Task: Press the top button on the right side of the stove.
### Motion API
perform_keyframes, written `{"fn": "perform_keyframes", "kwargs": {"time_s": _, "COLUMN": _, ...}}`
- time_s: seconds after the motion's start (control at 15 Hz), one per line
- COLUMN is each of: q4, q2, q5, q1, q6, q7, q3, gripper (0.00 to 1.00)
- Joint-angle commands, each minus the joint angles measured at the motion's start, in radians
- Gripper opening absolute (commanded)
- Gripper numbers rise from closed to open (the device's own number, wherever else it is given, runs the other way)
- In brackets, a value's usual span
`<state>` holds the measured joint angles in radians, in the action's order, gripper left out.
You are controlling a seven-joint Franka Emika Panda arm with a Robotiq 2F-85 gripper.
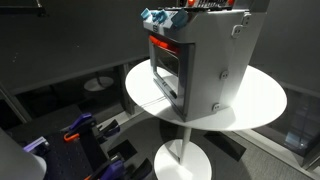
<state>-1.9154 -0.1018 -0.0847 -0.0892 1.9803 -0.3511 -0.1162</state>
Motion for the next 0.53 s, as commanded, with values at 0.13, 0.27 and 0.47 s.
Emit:
{"fn": "perform_keyframes", "kwargs": {"time_s": 0.13, "q4": -0.046, "q2": -0.104, "q5": 0.005, "q1": -0.008, "q6": -0.189, "q7": 0.065, "q3": -0.014, "gripper": 1.0}}
{"fn": "perform_keyframes", "kwargs": {"time_s": 0.27, "q4": -0.06, "q2": -0.138, "q5": 0.015, "q1": -0.007, "q6": -0.261, "q7": 0.092, "q3": -0.015, "gripper": 1.0}}
{"fn": "perform_keyframes", "kwargs": {"time_s": 0.47, "q4": -0.077, "q2": -0.19, "q5": 0.046, "q1": -0.009, "q6": -0.364, "q7": 0.141, "q3": -0.01, "gripper": 1.0}}
